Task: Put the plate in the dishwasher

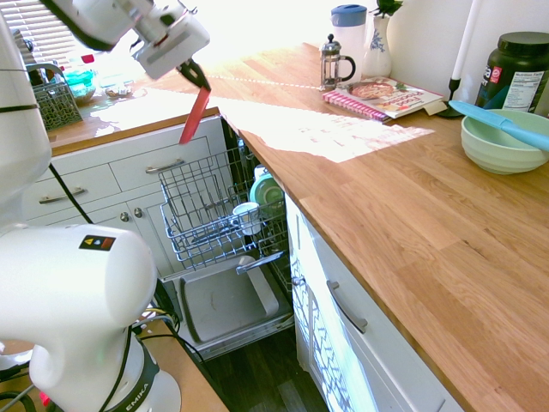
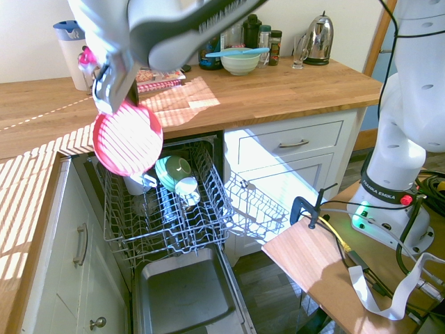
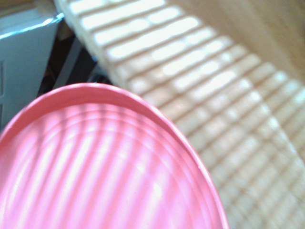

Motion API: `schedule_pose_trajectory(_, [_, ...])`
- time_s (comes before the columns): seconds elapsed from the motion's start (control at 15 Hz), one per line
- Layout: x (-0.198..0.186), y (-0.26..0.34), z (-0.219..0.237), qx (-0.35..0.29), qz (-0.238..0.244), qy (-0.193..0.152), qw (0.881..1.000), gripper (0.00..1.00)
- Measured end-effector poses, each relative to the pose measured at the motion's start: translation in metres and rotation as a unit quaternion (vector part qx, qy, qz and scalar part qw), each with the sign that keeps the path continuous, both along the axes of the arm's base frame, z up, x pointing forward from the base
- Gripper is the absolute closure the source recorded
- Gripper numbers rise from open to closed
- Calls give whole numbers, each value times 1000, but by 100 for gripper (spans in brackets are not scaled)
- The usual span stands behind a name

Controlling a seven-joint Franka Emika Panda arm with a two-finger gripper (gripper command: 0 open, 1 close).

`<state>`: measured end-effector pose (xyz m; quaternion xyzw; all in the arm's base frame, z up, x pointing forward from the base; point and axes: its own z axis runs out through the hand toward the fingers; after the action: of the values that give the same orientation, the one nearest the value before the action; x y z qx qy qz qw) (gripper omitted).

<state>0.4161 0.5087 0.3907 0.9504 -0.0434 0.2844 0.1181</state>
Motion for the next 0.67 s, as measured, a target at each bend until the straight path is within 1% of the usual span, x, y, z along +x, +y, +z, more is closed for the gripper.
schedule_pose_trajectory(0.07, [-1, 12, -45, -32, 6, -19, 999, 100])
schedule_pose_trajectory(0.13, [9, 19, -80, -62, 10, -37, 997, 100])
schedule_pose_trajectory(0.2, [23, 24, -100, -94, 7, -54, 994, 100])
schedule_pose_trajectory(0.27, [32, 29, -107, -120, 0, -71, 990, 100])
schedule_pose_trajectory(0.33, [33, 36, -108, -146, -6, -90, 985, 100])
schedule_pose_trajectory(0.47, [25, 50, -119, -200, -11, -122, 972, 100])
schedule_pose_trajectory(0.6, [8, 65, -151, -254, -7, -143, 957, 100])
schedule_pose_trajectory(0.67, [-2, 73, -172, -276, 0, -145, 950, 100])
